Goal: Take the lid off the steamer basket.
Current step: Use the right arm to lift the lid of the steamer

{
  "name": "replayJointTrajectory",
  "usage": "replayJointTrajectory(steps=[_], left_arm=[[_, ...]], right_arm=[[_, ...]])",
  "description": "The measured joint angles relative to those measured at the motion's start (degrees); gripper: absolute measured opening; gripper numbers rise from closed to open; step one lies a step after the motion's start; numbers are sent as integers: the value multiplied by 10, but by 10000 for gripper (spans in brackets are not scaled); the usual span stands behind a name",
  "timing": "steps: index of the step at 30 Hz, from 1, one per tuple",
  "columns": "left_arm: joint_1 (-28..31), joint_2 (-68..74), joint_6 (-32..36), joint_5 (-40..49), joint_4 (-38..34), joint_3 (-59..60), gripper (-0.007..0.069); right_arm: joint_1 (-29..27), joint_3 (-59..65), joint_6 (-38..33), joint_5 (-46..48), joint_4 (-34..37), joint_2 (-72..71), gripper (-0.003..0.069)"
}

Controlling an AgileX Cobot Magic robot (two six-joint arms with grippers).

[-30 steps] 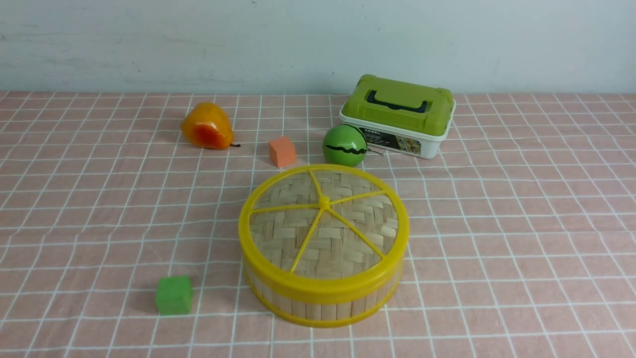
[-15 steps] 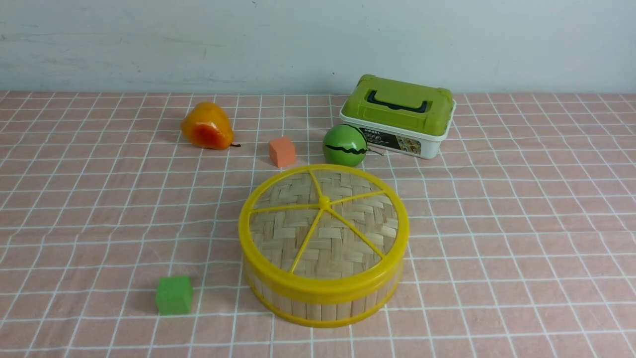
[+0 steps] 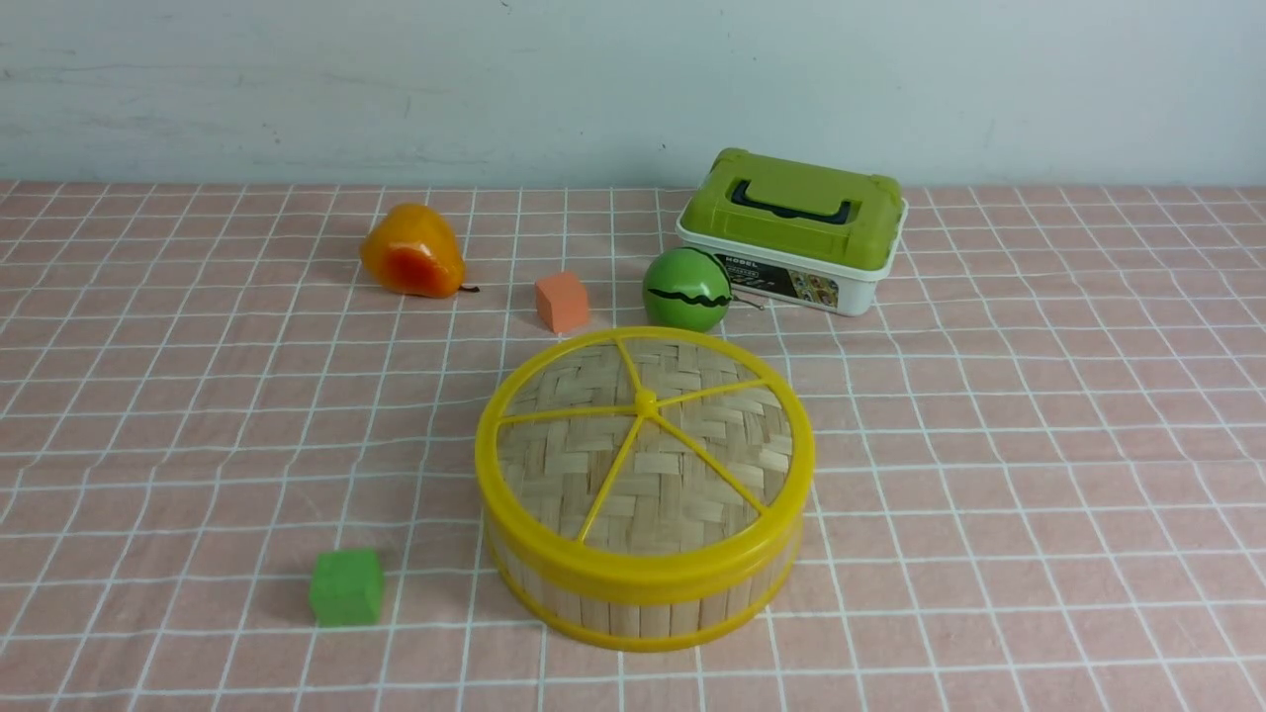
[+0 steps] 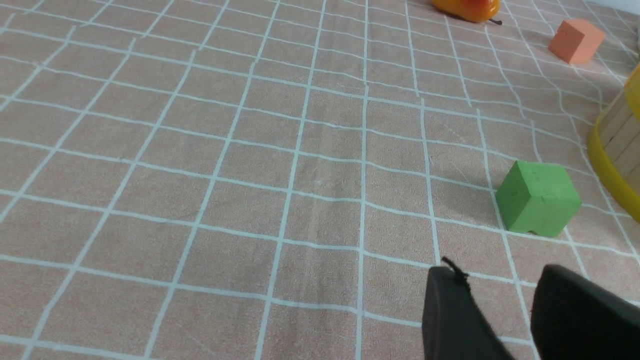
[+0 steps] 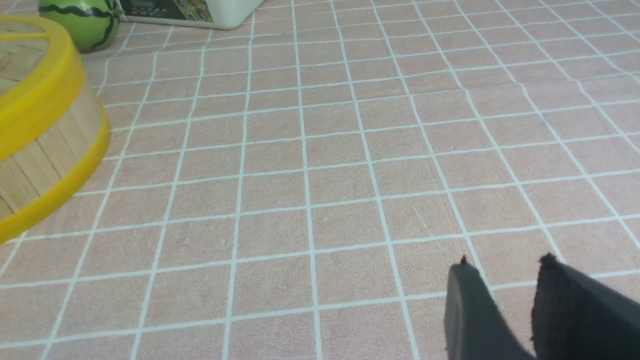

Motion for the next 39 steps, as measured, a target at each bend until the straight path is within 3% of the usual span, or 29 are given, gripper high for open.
replayJointTrajectory(steps=[6, 9, 11, 12, 15, 17, 26, 33, 34, 35, 39], left_arm=[[0, 0, 0, 0, 11, 0, 239], [0, 0, 0, 0, 12, 0, 239], [0, 0, 0, 0, 12, 0, 239], [0, 0, 0, 0, 12, 0, 239], [0, 0, 0, 0, 8, 0, 239], [0, 0, 0, 0, -8, 0, 239], [0, 0, 0, 0, -52, 0, 239], [0, 0, 0, 0, -28, 0, 239], [0, 0, 0, 0, -22, 0, 239], [0, 0, 0, 0, -21, 0, 239], [0, 0, 0, 0, -18, 0, 239]], right_arm=[[0, 0, 12, 0, 31, 0, 181], [0, -1, 72, 0, 137, 0, 185], [0, -1, 99, 0, 168, 0, 188], [0, -1, 144, 3, 244, 0, 190], [0, 1, 217, 7, 352, 0, 192], [0, 2, 238, 7, 380, 0, 194], [0, 2, 247, 0, 340, 0, 207], [0, -4, 158, 3, 321, 0, 202], [0, -23, 98, 21, 317, 0, 172], [0, -31, 91, 23, 316, 1, 167], [0, -164, -69, 93, 287, 62, 8]])
